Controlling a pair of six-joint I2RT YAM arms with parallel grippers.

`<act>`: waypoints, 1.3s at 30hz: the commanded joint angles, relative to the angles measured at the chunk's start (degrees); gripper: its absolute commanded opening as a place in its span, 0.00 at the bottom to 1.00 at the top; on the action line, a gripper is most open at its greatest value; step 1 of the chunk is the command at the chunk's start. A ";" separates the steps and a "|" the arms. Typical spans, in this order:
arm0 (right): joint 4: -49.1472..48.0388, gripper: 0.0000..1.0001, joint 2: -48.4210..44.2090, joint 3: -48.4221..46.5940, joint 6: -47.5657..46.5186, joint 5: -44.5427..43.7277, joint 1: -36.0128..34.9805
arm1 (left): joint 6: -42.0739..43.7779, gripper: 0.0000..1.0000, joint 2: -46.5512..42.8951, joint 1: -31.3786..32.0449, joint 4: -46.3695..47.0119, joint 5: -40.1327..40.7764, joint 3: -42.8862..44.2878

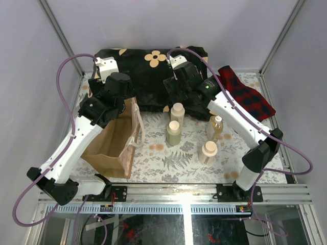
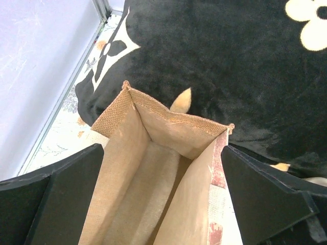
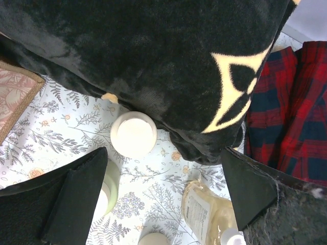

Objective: Place the personal care products into the canvas bag

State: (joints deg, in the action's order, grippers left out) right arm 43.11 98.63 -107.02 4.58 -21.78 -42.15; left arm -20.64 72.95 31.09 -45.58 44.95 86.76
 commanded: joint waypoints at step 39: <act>14.76 0.99 9.70 -10.64 5.04 14.73 6.38 | 7.23 1.00 -1.74 -28.14 -0.45 -21.76 -15.42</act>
State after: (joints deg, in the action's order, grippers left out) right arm 55.16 107.28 -114.59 10.76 -8.64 -35.53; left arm -12.12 72.97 3.31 -47.75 27.99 73.47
